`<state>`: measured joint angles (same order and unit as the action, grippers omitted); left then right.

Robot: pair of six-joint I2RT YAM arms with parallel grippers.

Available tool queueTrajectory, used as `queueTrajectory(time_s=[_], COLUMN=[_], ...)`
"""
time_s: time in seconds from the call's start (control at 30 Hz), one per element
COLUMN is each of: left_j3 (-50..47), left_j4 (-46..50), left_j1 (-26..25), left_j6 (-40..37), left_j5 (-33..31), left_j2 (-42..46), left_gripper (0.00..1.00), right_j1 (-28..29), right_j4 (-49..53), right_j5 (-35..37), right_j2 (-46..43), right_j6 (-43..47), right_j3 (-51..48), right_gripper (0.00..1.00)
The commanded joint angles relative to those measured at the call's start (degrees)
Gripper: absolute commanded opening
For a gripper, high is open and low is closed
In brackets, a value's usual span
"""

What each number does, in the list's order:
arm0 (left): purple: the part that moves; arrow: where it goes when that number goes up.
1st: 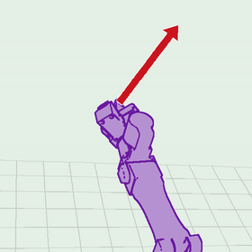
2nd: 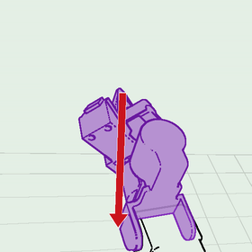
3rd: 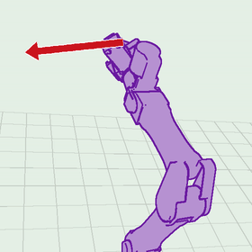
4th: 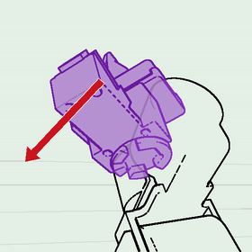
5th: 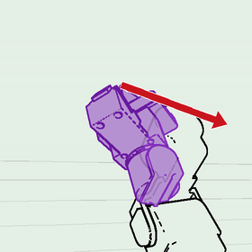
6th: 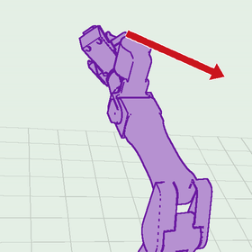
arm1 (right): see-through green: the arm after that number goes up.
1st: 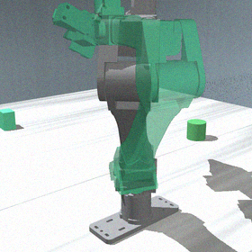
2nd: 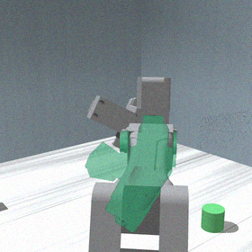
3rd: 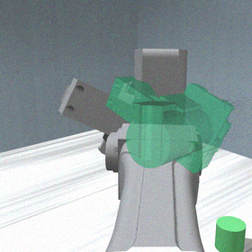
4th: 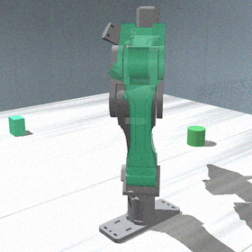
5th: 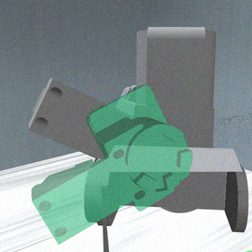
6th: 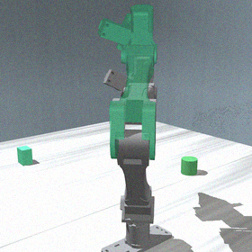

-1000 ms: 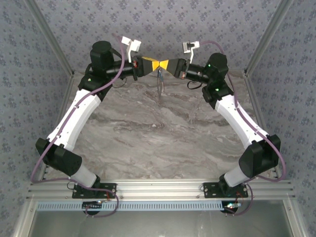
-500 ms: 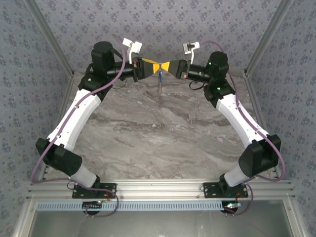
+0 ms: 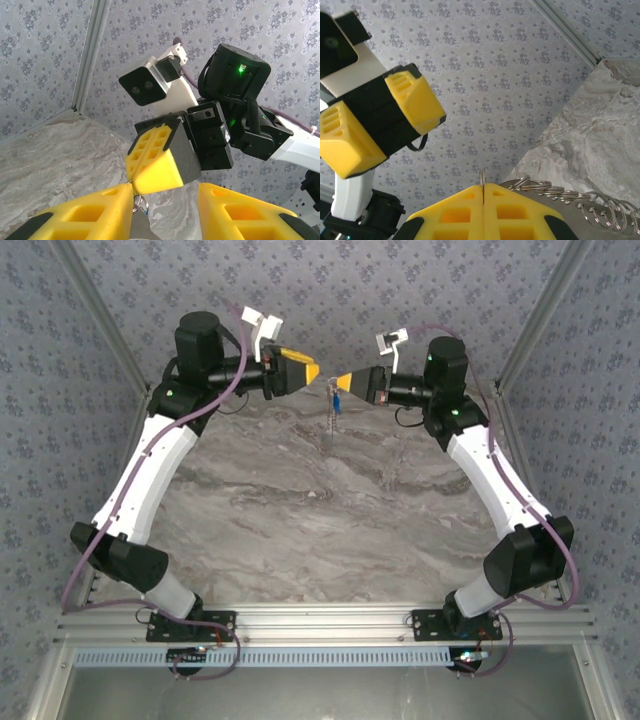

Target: Put the keys on the keyring

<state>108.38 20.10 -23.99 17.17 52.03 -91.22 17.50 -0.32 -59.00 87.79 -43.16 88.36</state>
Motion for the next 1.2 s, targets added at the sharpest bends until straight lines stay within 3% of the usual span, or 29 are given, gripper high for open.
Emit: queueTrajectory(time_s=[0.0,0.3,1.17], left_j3=[4.34,10.0,10.27], left_j4=[6.76,15.21,17.56], left_j1=[0.31,0.36,-0.46], left_j6=[-4.4,-8.45,-8.82], left_j5=[2.93,6.67,11.89], left_j2=[-2.04,-5.54,-8.26], left_gripper=[0.39,0.39,0.35], right_j1=[-0.21,0.33,3.24], right_j4=[6.47,12.99,19.84], right_j5=[-2.57,-4.09,-5.52], right_j2=[-1.29,-0.94,1.46], right_j6=[6.44,12.08,16.88], right_j3=[3.43,6.18,11.09], right_gripper=[0.0,0.0,0.0])
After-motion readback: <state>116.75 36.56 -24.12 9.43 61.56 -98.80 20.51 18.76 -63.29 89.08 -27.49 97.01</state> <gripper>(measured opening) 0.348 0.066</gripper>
